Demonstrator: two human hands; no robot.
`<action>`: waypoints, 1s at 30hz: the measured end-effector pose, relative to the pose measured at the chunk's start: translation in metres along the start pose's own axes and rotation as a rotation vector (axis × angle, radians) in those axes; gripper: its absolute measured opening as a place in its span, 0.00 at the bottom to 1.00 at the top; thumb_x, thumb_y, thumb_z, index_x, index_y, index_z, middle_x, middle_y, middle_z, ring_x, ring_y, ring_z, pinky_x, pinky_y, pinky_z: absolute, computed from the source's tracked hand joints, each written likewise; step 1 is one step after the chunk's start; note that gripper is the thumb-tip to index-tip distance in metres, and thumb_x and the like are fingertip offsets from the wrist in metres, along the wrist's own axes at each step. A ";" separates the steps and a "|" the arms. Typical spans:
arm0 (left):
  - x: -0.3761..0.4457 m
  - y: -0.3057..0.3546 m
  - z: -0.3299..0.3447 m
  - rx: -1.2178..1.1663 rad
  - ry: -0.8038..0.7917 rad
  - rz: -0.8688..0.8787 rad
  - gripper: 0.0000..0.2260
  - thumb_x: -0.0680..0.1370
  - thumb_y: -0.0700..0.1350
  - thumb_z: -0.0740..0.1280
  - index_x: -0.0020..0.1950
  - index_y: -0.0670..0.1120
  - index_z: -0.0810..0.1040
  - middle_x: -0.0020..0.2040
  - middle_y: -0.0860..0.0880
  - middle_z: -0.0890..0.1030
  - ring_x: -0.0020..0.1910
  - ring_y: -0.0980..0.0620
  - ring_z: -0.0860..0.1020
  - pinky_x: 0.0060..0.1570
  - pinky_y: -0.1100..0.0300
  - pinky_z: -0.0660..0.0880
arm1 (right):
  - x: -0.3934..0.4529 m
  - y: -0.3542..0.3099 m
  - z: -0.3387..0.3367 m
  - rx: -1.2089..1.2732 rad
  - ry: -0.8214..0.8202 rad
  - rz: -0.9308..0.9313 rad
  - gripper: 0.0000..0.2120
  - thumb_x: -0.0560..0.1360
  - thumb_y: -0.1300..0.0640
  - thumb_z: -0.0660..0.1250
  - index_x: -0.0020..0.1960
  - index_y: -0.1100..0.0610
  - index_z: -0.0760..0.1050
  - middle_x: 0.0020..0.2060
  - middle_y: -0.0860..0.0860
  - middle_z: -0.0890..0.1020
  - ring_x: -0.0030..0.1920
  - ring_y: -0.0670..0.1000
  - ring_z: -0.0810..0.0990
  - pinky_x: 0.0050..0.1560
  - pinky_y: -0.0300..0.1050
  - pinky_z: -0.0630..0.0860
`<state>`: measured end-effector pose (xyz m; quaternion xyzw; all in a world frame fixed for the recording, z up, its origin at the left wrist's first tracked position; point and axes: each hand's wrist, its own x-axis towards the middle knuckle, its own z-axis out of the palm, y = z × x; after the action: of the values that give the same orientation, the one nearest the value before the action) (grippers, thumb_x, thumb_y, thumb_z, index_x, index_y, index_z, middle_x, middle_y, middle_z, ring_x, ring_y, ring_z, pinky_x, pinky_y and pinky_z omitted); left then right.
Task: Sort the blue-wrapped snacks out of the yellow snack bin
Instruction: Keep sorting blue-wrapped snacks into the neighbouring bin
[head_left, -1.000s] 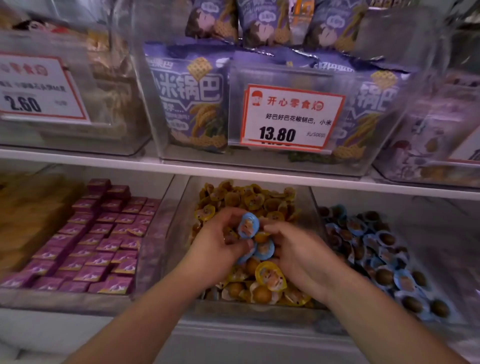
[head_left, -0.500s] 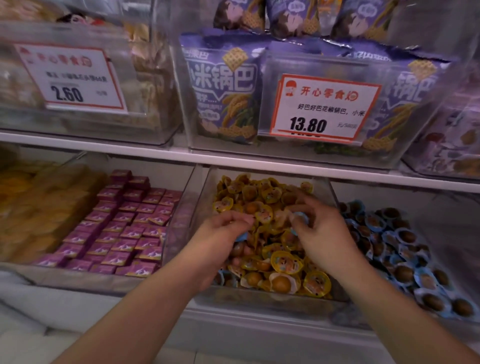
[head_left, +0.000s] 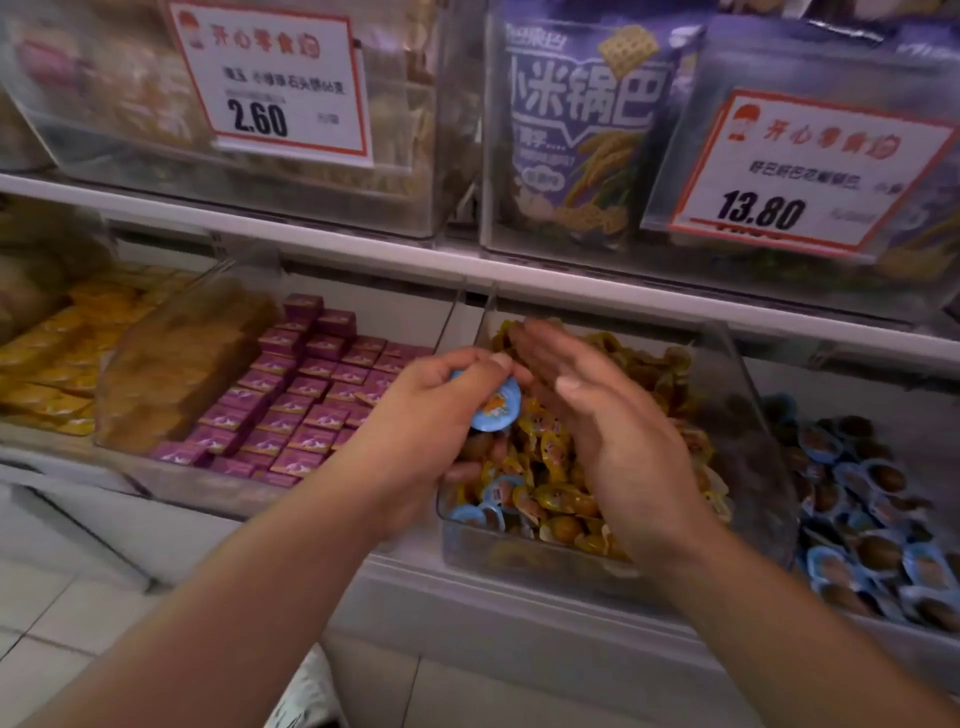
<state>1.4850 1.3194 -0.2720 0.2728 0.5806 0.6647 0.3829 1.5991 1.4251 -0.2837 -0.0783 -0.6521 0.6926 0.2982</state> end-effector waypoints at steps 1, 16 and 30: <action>0.000 0.003 -0.009 0.017 0.035 0.053 0.12 0.82 0.48 0.63 0.42 0.50 0.83 0.31 0.48 0.76 0.25 0.53 0.73 0.20 0.68 0.60 | 0.005 -0.001 -0.004 0.032 0.041 0.050 0.18 0.76 0.61 0.57 0.62 0.54 0.78 0.61 0.52 0.83 0.63 0.52 0.80 0.65 0.47 0.75; -0.008 0.003 -0.034 -0.004 0.271 0.189 0.12 0.81 0.44 0.63 0.41 0.49 0.82 0.28 0.48 0.77 0.23 0.51 0.73 0.20 0.63 0.62 | 0.031 0.049 0.005 -1.422 -0.801 0.406 0.14 0.74 0.43 0.70 0.56 0.47 0.76 0.53 0.47 0.81 0.47 0.48 0.77 0.42 0.43 0.74; -0.020 0.007 -0.023 0.033 0.269 0.269 0.09 0.82 0.42 0.63 0.47 0.43 0.82 0.29 0.53 0.78 0.26 0.57 0.75 0.21 0.67 0.66 | 0.026 0.039 -0.016 -0.768 -0.162 0.383 0.05 0.76 0.60 0.72 0.51 0.55 0.82 0.45 0.55 0.86 0.44 0.52 0.84 0.47 0.48 0.81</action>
<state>1.4767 1.2896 -0.2677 0.2629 0.5957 0.7307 0.2052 1.5738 1.4538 -0.3161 -0.2484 -0.8575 0.4464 0.0613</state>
